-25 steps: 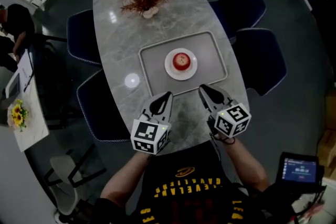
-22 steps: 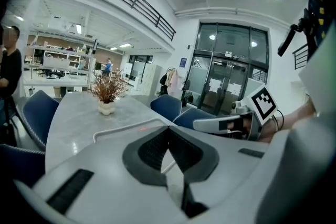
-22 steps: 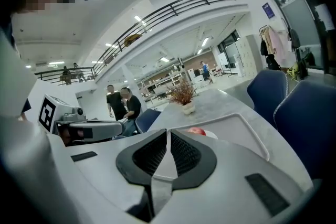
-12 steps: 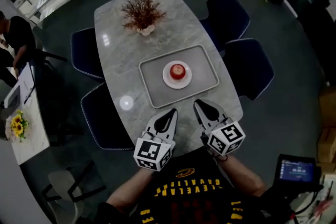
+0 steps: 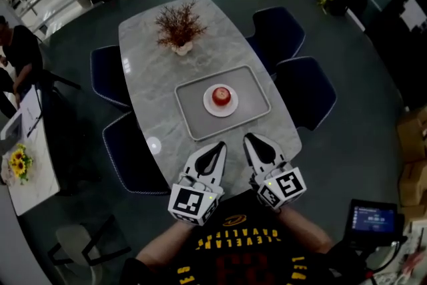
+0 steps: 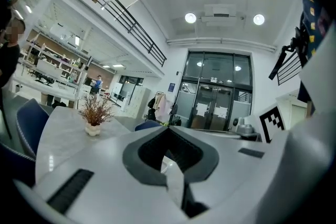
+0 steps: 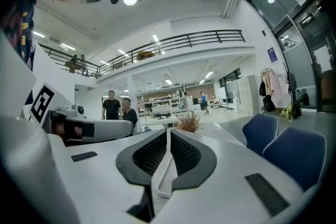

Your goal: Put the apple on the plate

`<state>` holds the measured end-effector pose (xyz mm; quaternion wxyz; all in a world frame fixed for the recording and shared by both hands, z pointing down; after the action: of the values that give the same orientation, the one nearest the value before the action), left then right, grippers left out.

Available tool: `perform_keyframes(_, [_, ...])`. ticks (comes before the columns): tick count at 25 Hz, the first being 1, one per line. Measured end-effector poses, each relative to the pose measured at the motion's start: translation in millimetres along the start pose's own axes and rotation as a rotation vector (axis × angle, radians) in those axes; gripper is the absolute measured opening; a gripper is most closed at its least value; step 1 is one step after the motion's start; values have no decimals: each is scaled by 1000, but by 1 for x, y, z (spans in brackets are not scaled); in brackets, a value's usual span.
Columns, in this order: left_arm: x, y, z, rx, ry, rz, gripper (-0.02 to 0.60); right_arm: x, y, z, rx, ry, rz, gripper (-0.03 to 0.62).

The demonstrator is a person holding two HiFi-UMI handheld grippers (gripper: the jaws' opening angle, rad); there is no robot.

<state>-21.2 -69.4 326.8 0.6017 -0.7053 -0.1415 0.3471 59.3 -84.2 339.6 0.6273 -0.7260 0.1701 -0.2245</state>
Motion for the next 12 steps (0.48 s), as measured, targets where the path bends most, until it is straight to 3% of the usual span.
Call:
perform_keyframes(4, [3,4,9,-28,-5,-18,3,-8,7,2,26,-2,8,31])
perform_keyframes(12, [14,5,9,-6,-23,-65,3,-13,11,8,52,0,21,32])
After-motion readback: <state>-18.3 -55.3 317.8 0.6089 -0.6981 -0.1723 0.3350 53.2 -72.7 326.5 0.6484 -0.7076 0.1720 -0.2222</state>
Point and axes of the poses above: the fingertips, and each gripper's own axes: z backward along the fingers, x to its right, y out of its top, the point moved 1 cm from there along z, backward along the fingers, and after that the axes turned 2 degrees about z, right-handed, at the moved point
